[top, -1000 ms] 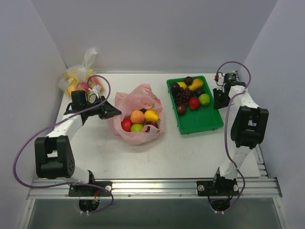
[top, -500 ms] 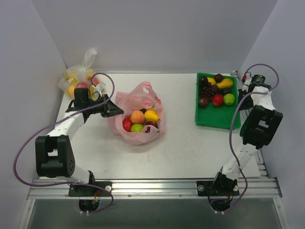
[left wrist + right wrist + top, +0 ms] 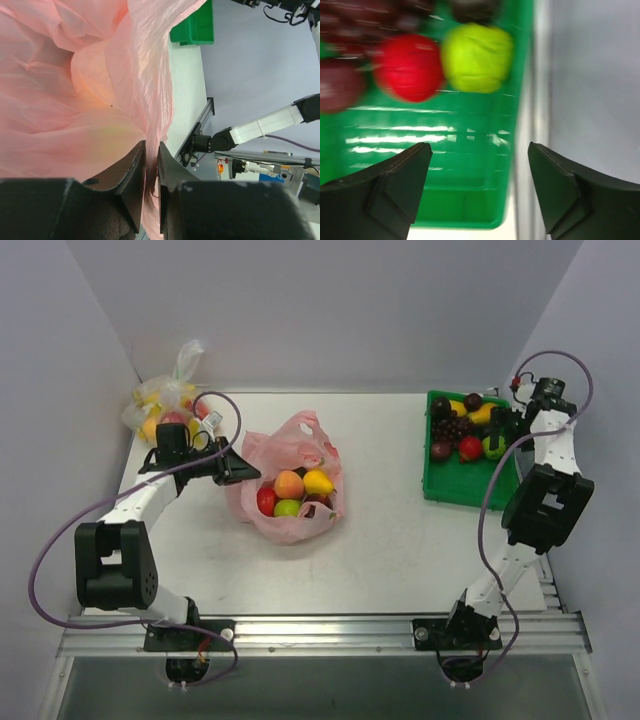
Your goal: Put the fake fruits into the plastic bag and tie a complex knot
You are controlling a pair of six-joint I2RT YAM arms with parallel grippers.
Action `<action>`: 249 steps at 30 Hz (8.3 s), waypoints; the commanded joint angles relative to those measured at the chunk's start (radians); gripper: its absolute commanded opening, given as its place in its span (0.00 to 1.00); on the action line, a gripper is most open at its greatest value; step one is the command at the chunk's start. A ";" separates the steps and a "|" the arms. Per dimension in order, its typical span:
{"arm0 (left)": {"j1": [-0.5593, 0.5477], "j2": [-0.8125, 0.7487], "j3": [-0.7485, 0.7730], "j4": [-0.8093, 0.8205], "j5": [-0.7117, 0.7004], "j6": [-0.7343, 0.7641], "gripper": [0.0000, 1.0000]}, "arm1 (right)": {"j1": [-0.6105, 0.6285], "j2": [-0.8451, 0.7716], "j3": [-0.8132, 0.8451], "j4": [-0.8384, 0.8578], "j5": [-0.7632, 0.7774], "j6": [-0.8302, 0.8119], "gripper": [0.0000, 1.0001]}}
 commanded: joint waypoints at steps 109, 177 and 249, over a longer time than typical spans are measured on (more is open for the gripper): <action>-0.707 0.119 0.192 -0.367 -0.511 1.528 0.57 | 0.687 -0.727 -0.643 0.103 -0.408 0.458 0.00; -0.061 -0.487 0.471 -0.870 -0.467 0.221 0.84 | 0.406 -0.759 -0.319 -0.205 -0.276 0.473 0.91; 0.161 -0.594 0.096 -0.632 -0.249 0.810 0.00 | 0.297 -0.934 -0.647 -0.156 -0.383 0.084 0.15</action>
